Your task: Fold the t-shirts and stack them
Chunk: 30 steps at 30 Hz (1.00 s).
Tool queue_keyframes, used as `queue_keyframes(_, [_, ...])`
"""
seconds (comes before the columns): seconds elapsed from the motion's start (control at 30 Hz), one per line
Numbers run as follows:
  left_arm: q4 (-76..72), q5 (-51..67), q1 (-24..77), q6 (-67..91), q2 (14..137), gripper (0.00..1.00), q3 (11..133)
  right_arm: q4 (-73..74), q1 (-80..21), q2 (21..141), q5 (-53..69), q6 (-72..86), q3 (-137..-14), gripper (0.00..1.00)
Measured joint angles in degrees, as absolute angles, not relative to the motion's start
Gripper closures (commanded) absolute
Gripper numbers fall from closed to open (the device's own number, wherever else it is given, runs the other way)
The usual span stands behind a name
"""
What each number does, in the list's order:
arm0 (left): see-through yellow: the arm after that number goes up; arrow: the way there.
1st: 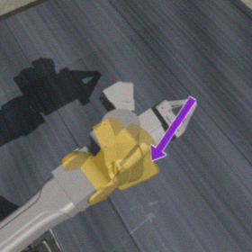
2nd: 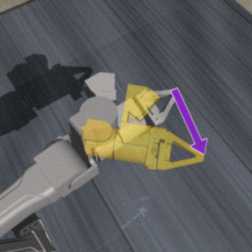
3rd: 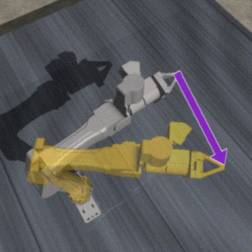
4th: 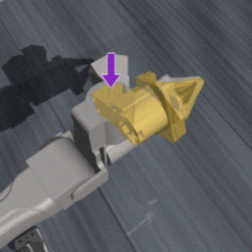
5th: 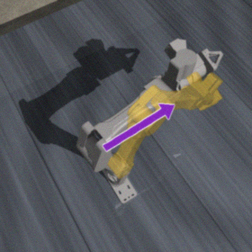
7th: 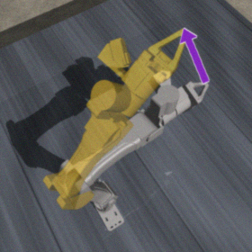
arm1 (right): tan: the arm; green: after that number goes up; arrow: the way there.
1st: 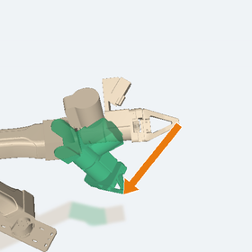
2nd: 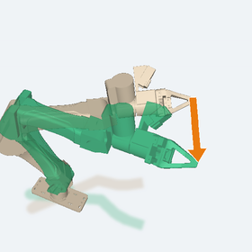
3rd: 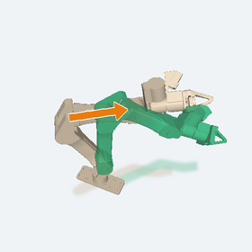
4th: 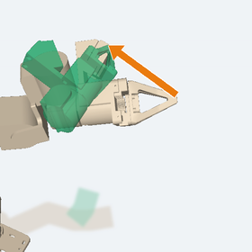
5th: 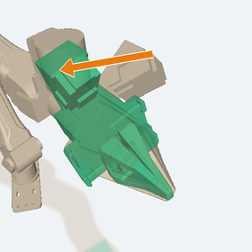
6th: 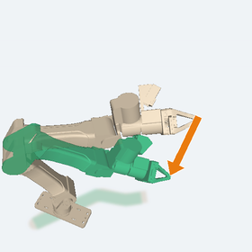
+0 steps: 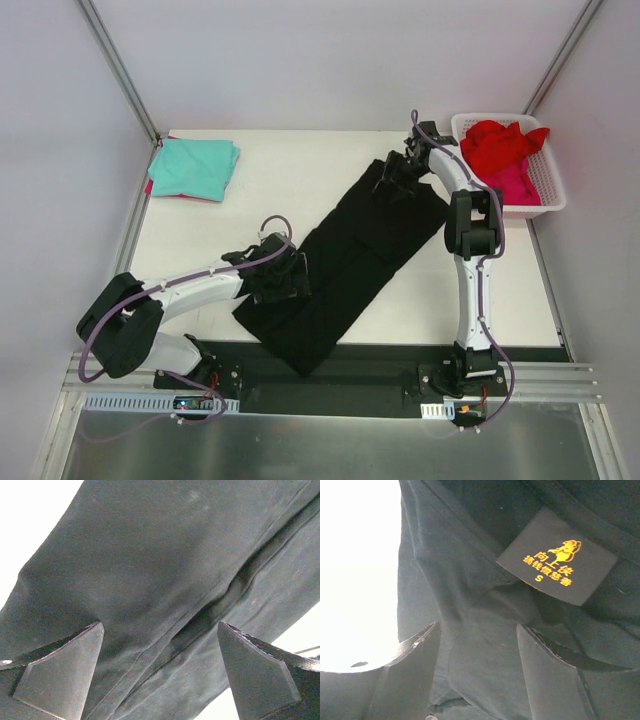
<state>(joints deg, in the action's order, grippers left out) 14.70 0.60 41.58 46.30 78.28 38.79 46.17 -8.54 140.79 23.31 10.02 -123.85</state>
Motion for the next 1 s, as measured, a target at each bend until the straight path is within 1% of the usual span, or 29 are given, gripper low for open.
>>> queue_keyframes(0.17, [15.8, 1.4, 46.2, 50.3, 77.1, 0.01, 38.0, 46.1, -7.9, 142.8, 26.0, 10.4, -126.8, 0.3])
queue_keyframes(0.33, [15.9, 1.5, 51.0, 54.7, 76.3, 0.01, 37.3, 45.6, -7.7, 143.3, 28.1, 11.0, -127.3, 0.29])
queue_keyframes(0.7, [21.2, 1.5, 54.1, 57.7, 76.9, 0.01, 39.0, 44.0, -7.2, 143.3, 31.2, 11.1, -126.5, 0.27])
queue_keyframes(0.9, [26.9, 1.3, 54.1, 56.9, 77.4, 0.01, 42.5, 44.9, -7.0, 139.2, 29.6, 9.3, -123.5, 0.26])
queue_keyframes(1.0, [29.2, 0.0, 54.1, 55.0, 78.8, 0.01, 47.3, 45.5, -7.0, 132.9, 28.4, 8.4, -119.3, 0.23])
